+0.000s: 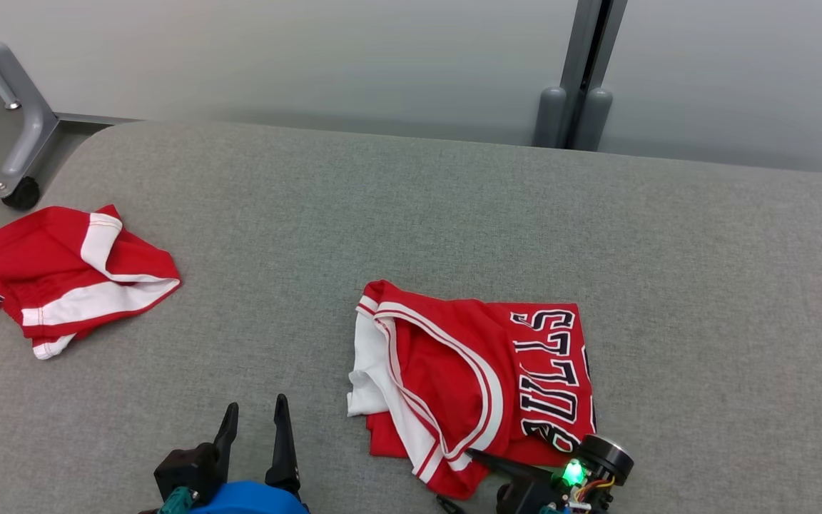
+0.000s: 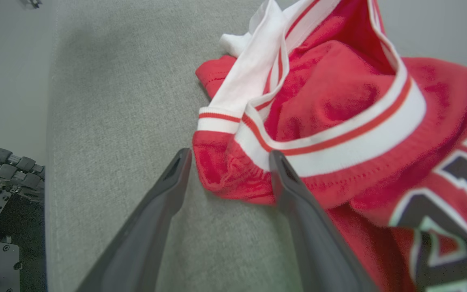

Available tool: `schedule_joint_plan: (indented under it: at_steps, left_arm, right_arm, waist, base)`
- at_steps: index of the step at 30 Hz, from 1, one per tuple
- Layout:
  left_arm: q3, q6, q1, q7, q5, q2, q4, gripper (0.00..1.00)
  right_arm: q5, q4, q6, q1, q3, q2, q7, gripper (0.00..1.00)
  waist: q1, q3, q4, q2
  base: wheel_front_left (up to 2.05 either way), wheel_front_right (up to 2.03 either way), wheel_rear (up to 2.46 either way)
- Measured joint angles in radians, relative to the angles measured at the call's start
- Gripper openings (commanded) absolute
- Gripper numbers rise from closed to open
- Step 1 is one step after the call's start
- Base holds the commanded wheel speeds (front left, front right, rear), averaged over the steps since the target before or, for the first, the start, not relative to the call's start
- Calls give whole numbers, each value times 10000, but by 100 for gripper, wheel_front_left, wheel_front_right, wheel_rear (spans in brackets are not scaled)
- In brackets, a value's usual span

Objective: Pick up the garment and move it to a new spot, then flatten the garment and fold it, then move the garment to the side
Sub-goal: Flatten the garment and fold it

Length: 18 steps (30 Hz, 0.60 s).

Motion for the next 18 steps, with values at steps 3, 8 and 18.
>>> schedule_joint_plan:
  at_steps: [3, 8, 18]
  left_arm:
    - [2, 2, -28, 0, 0, 4, 17, 100]
    - [35, 0, -30, 0, 0, 4, 46, 100]
    - [119, -12, -9, -2, -17, 2, 50, 100]
  right_arm:
    - [19, 276, 0, -141, 121, 188, -2, 64]
    - [186, 606, 0, -203, 213, 257, -2, 0]
    - [861, 33, 0, -403, -234, 489, 0, 0]
  waist:
    - [0, -22, 62, 0]
    - [0, -90, 144, 0]
    - [-1, -144, 189, 0]
  base:
    - [0, 0, 0]
    - [0, 0, 0]
    - [0, 0, 0]
